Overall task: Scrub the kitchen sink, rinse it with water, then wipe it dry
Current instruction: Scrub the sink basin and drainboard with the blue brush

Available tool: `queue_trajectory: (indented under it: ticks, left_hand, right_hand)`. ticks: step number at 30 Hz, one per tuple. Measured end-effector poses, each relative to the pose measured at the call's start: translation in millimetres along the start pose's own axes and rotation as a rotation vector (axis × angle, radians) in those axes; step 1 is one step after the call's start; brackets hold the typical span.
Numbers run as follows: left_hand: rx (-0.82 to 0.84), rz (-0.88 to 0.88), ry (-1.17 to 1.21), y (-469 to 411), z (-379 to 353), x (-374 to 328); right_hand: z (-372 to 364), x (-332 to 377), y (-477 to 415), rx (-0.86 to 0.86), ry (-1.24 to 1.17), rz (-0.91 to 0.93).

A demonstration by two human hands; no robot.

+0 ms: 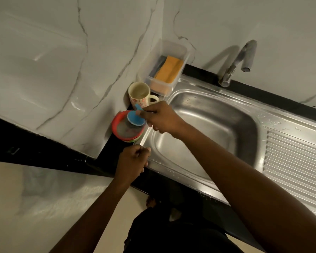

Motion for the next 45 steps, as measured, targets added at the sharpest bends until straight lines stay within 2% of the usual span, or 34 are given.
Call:
queue_trajectory:
  ticks: [2, 5, 12, 18, 21, 26, 28, 30, 34, 38, 41, 45]
  left_hand:
    - [0.022, -0.031, -0.01, 3, -15, -9]
    - [0.056, -0.066, -0.027, 5, -45, -23]
    - [0.228, -0.19, -0.113, 19, -138, -74]
    - [0.36, -0.234, -0.184, 43, -209, -97]
    - [0.406, -0.252, -0.212, 54, -233, -104]
    - [0.464, -0.267, -0.251, 66, -258, -112]
    - [0.472, -0.267, -0.26, 68, -264, -114]
    - [0.472, -0.267, -0.268, 70, -267, -115]
    - [0.487, -0.275, -0.295, 73, -277, -116]
    - [0.516, -0.275, -0.308, 73, -287, -118]
    - [0.531, -0.278, -0.312, 77, -294, -121]
    - [0.536, -0.298, -0.318, 84, -304, -124]
  right_hand:
    - [31, -7, 35, 0.015, -0.167, -0.1]
    - [78, -30, 93, -0.017, -0.282, -0.207]
    - [168, -113, 238, -0.304, -0.384, -0.368]
    - [210, -185, 343, -0.545, -0.41, -0.483]
    - [220, -216, 379, -0.662, -0.353, -0.501]
    - [216, -258, 398, -0.878, 0.034, -0.537]
    - [203, -270, 389, -0.919, 0.072, -0.569]
    - [187, -271, 367, -0.915, 0.079, -0.56]
    - [167, -252, 345, -0.712, 0.225, -0.499]
    - [227, -282, 419, -0.875, 0.16, -0.64]
    - [285, -316, 487, -1.047, 0.238, -0.762]
    - [290, -326, 485, -1.163, 0.139, -0.757]
Point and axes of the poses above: each hand's wrist, its own y-axis away from the middle knuckle, its own z-axis out of the back of the hand, x = y × z, the point moved 3 cm from there along -y, towards the middle knuckle, and after that the axes turned 3 degrees about -y, right-handed, at the moved point
